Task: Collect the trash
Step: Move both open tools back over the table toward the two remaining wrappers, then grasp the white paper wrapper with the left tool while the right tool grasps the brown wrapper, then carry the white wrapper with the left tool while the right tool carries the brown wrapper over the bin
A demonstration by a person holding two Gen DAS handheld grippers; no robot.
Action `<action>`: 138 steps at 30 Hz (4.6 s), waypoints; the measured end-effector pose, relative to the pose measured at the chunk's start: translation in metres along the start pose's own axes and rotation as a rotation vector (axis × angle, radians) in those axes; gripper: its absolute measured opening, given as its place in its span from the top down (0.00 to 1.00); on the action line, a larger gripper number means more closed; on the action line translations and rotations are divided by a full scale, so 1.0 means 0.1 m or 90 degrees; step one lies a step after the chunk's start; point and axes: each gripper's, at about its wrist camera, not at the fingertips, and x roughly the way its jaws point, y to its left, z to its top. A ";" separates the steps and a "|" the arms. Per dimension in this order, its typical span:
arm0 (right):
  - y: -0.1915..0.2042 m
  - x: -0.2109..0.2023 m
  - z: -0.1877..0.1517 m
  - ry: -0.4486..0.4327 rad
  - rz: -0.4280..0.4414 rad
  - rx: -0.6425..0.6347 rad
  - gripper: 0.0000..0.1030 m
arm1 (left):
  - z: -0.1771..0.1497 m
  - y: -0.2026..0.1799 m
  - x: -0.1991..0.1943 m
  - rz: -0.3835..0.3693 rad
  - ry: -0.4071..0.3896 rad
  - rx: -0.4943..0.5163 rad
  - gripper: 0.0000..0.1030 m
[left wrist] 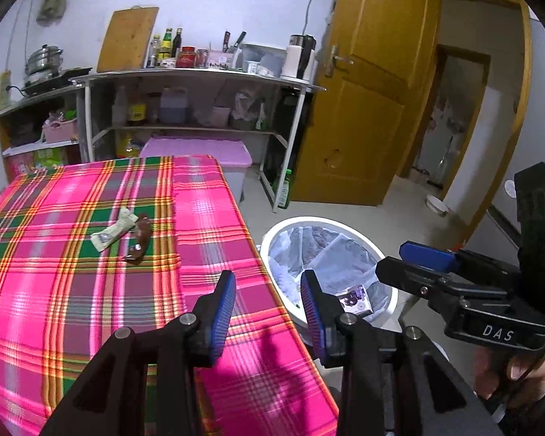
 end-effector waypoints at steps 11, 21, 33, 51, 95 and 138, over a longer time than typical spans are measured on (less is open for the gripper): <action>0.16 0.12 0.04 0.010 0.021 -0.018 0.44 | -0.03 0.19 -0.10 0.019 -0.011 -0.017 0.64; 0.28 0.39 0.05 0.039 0.047 -0.022 0.44 | -0.07 0.56 -0.08 0.060 -0.006 -0.051 0.64; 0.42 0.70 0.14 0.064 0.068 -0.035 0.44 | 0.05 1.22 0.09 0.136 0.010 -0.075 0.64; 0.48 1.12 0.27 0.097 0.065 -0.037 0.44 | 0.37 1.77 0.93 0.148 0.094 0.008 0.64; 1.01 2.47 0.66 0.202 0.074 -0.023 0.76 | -0.03 2.10 0.30 0.123 0.044 -0.127 1.00; 0.47 0.78 0.27 0.072 0.051 -0.005 0.93 | -0.06 0.95 -0.15 0.047 0.009 -0.083 1.00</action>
